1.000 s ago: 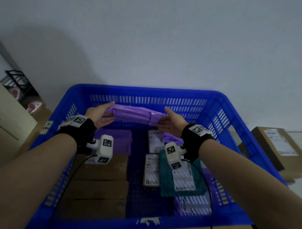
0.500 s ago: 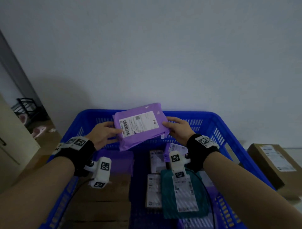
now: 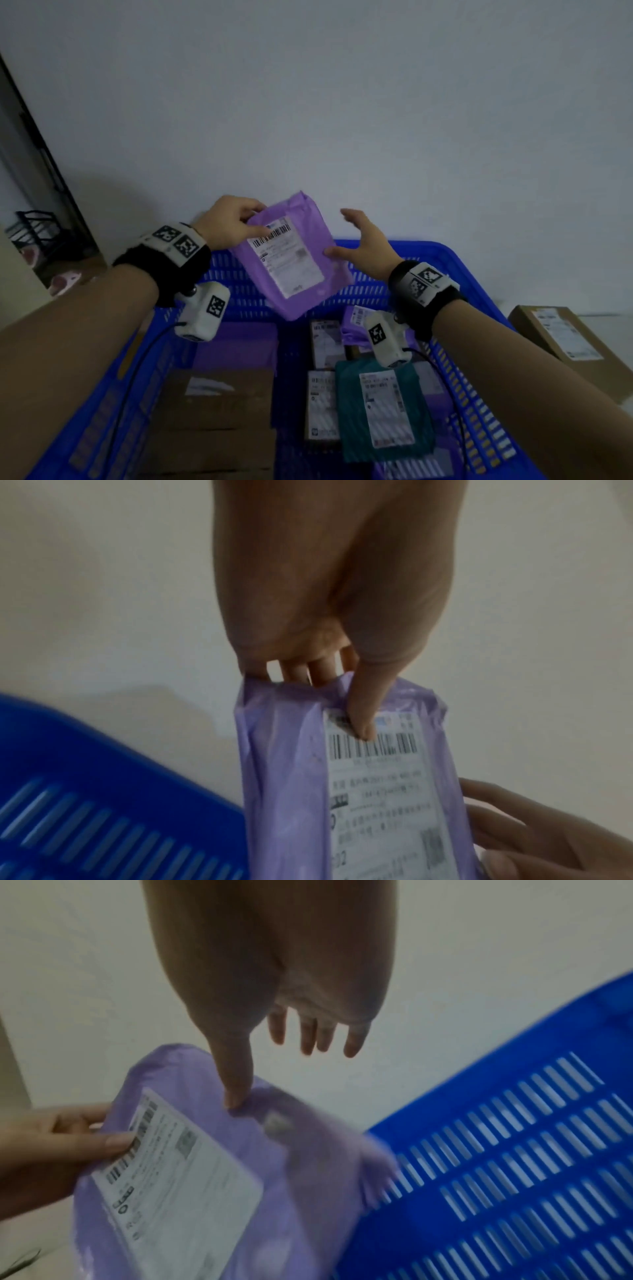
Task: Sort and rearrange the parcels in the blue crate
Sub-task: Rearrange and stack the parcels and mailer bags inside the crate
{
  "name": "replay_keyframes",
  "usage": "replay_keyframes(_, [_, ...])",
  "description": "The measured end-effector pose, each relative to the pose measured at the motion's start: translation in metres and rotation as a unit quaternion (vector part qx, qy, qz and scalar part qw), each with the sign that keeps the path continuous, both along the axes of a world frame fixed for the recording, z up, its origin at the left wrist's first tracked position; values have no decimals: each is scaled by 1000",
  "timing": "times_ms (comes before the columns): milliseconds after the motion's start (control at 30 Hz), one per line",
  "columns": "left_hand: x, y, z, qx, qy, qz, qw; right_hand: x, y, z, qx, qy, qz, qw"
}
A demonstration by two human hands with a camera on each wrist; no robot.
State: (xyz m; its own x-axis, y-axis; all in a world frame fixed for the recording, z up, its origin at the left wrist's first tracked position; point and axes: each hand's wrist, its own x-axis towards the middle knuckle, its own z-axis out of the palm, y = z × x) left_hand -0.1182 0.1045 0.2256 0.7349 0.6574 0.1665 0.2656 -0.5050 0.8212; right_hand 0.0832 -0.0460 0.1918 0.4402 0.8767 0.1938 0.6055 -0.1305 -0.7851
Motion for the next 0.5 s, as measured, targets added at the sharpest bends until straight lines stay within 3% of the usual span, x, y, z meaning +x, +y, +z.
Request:
replay_keyframes(133, [10, -5, 0, 61, 51, -72, 994, -11, 0, -7, 4, 154, 15, 988])
replay_keyframes(233, [16, -4, -7, 67, 61, -74, 993, -14, -1, -19, 6, 186, 2, 983])
replay_keyframes(433, [20, -13, -31, 13, 45, -45, 998, -12, -5, -40, -31, 247, -28, 968])
replay_keyframes(500, [17, -14, -52, -71, 26, -8, 997, -9, -9, -49, -45, 277, -49, 959])
